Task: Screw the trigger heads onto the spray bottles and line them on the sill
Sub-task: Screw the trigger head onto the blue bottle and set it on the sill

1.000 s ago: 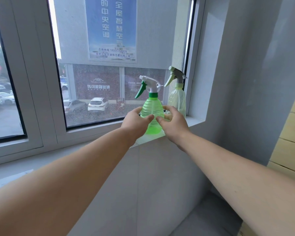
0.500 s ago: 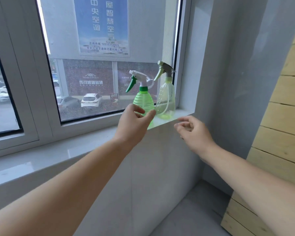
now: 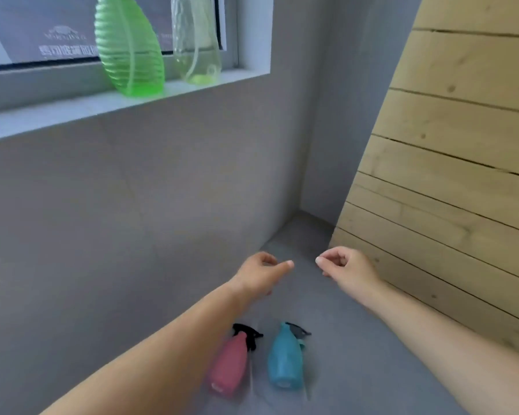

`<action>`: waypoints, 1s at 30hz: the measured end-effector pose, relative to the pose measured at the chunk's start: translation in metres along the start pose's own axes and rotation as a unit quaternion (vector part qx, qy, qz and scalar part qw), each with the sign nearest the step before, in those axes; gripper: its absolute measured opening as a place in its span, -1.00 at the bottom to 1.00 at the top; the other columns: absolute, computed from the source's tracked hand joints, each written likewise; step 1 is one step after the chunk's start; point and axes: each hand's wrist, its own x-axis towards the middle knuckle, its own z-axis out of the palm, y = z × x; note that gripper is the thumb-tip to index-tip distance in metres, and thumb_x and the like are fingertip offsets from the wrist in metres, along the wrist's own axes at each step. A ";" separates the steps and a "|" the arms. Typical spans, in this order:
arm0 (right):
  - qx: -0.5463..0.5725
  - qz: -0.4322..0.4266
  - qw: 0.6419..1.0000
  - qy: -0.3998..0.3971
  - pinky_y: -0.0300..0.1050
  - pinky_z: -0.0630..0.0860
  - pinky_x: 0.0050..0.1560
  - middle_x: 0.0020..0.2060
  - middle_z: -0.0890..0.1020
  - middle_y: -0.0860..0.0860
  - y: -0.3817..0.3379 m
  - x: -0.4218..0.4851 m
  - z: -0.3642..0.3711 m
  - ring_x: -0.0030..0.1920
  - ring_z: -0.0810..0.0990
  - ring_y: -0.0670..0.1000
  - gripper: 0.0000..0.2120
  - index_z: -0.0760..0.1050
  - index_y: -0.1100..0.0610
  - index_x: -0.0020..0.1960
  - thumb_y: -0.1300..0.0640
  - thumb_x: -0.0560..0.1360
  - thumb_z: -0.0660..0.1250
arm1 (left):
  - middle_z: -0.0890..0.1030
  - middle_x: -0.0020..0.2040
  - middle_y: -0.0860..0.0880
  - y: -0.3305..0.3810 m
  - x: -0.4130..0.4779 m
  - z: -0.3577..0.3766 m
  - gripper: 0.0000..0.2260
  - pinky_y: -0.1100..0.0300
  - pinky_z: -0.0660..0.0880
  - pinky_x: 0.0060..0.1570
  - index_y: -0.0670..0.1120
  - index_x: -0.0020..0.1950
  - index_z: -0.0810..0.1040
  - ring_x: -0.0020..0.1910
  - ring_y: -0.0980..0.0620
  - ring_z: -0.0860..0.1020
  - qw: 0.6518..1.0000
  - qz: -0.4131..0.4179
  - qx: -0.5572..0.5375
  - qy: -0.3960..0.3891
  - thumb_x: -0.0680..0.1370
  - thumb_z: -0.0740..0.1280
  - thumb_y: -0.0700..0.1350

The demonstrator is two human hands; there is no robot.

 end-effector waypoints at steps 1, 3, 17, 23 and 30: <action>-0.007 0.017 1.000 -0.004 0.01 0.58 -0.03 -0.23 0.68 0.07 0.018 0.001 0.004 -0.13 0.66 0.13 -0.93 0.61 0.04 -0.17 0.09 0.47 0.46 | 0.55 -0.05 -0.08 -0.015 0.008 0.011 -0.65 0.05 0.56 -0.03 -0.13 0.16 0.50 -0.07 -0.06 0.55 0.999 -0.025 0.019 -0.006 0.57 0.44 0.10; -0.029 0.056 0.998 -0.016 0.00 0.57 -0.04 -0.23 0.68 0.03 0.058 0.001 0.013 -0.15 0.65 0.08 -0.92 0.60 0.03 -0.17 0.06 0.46 0.47 | 0.51 -0.09 -0.06 -0.048 0.022 0.036 -0.66 0.14 0.49 -0.12 -0.14 0.16 0.47 -0.11 -0.03 0.51 0.996 -0.066 0.056 -0.020 0.59 0.44 0.07; -0.062 0.228 0.968 -0.087 -0.06 0.54 0.15 0.00 0.66 0.09 0.221 0.046 0.104 0.08 0.65 0.10 -0.61 0.61 0.19 0.16 0.02 0.42 0.51 | 0.57 0.25 -0.12 -0.170 0.089 0.114 -0.35 0.03 0.59 0.17 -0.17 0.39 0.37 0.20 -0.14 0.61 0.970 -0.220 0.105 -0.015 0.47 0.52 0.14; -0.121 0.253 0.956 -0.088 -0.11 0.52 0.06 -0.02 0.63 0.05 0.235 0.062 0.128 0.06 0.63 0.10 -0.58 0.58 0.16 0.09 -0.08 0.37 0.53 | 0.57 0.27 -0.12 -0.188 0.095 0.121 -0.41 -0.03 0.59 0.23 -0.14 0.36 0.38 0.23 -0.15 0.60 0.963 -0.243 0.118 -0.019 0.49 0.50 0.12; -0.052 0.284 0.949 -0.127 0.15 0.66 0.02 -0.16 0.74 0.22 0.237 0.069 0.134 -0.15 0.71 0.15 -0.68 0.66 0.28 -0.16 0.03 0.28 0.57 | 0.59 0.25 -0.09 -0.194 0.088 0.124 -0.46 -0.20 0.66 0.12 -0.09 0.31 0.41 0.18 -0.15 0.63 0.954 -0.294 0.038 -0.032 0.47 0.52 0.12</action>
